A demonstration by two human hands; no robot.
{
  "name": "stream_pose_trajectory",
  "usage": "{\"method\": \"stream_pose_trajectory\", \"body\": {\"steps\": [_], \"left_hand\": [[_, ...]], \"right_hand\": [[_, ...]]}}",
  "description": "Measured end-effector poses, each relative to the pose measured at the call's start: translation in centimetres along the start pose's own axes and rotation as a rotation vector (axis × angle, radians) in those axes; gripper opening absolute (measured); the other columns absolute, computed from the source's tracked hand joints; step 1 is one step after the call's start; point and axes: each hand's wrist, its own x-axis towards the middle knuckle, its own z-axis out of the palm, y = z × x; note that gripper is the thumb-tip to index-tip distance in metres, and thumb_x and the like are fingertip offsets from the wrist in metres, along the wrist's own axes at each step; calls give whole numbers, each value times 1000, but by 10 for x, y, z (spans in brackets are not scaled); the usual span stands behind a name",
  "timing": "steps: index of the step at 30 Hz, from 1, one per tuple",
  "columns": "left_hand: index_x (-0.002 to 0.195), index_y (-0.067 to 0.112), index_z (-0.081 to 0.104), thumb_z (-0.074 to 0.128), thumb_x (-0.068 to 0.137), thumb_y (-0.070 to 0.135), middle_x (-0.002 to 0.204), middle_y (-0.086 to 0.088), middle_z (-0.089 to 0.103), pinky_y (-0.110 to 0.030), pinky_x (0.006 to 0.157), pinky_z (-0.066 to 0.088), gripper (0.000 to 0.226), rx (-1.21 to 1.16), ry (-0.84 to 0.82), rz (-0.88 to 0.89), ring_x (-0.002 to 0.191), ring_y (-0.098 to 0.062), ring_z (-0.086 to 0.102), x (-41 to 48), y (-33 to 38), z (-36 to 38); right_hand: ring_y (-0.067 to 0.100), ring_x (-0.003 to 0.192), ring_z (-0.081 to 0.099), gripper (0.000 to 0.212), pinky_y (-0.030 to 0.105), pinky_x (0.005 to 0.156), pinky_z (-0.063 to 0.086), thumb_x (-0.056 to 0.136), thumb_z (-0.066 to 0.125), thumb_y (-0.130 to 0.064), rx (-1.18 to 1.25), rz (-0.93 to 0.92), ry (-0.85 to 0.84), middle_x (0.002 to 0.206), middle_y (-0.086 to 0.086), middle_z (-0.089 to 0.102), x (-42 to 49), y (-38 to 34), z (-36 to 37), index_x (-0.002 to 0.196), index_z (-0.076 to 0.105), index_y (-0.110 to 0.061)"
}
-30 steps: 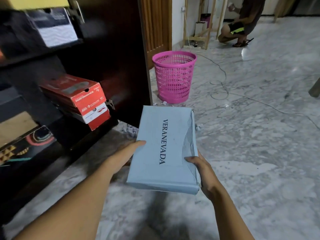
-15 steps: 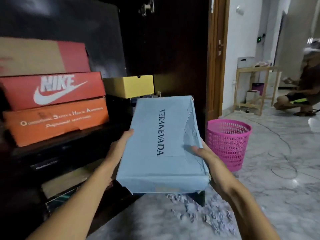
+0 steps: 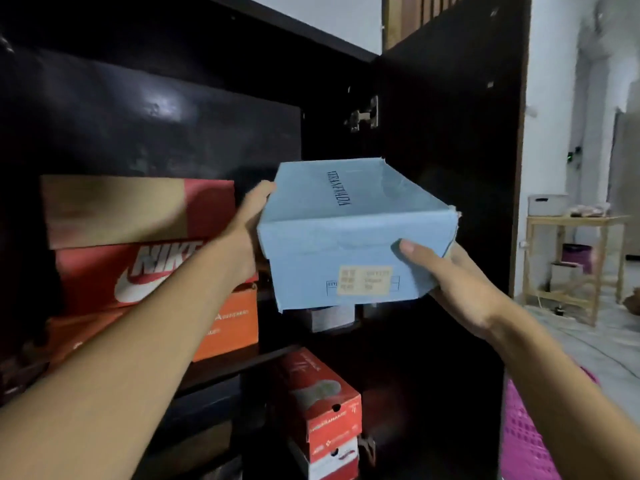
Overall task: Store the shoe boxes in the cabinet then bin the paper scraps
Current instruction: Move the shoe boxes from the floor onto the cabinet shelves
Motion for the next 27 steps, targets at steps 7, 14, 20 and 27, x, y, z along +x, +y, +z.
{"method": "stream_pose_trajectory", "body": {"steps": [7,14,20,27], "left_hand": [[73,28,69,50,67,79,89,-1,70,-35,74,50,55,90,176,-1,81,-23,66,39,27,-15],[99,39,67,62,84,59,89,15,74,-24,73,54,25,178,96,80,81,-3,68,75,-19,-12],[87,46,52,62,90,43,88,29,63,-13,63,43,11,304,148,124,75,16,56,123,-44,-13],[149,23,35,62,89,49,134,12,54,-20,99,38,71,381,299,106,118,-6,53,177,-56,-30]], "right_hand": [[19,114,66,46,47,103,48,94,58,-47,30,268,35,123,-4,70,94,0,-9,136,50,-31],[11,101,69,36,33,93,54,90,67,-41,-119,288,275,115,-6,70,137,51,-20,122,55,-28],[17,109,57,75,39,98,53,81,70,-46,-413,296,455,132,7,47,196,121,-17,144,40,-20],[23,145,27,87,42,118,31,92,61,-48,-490,307,293,162,-3,12,235,167,5,158,7,-26]]}}
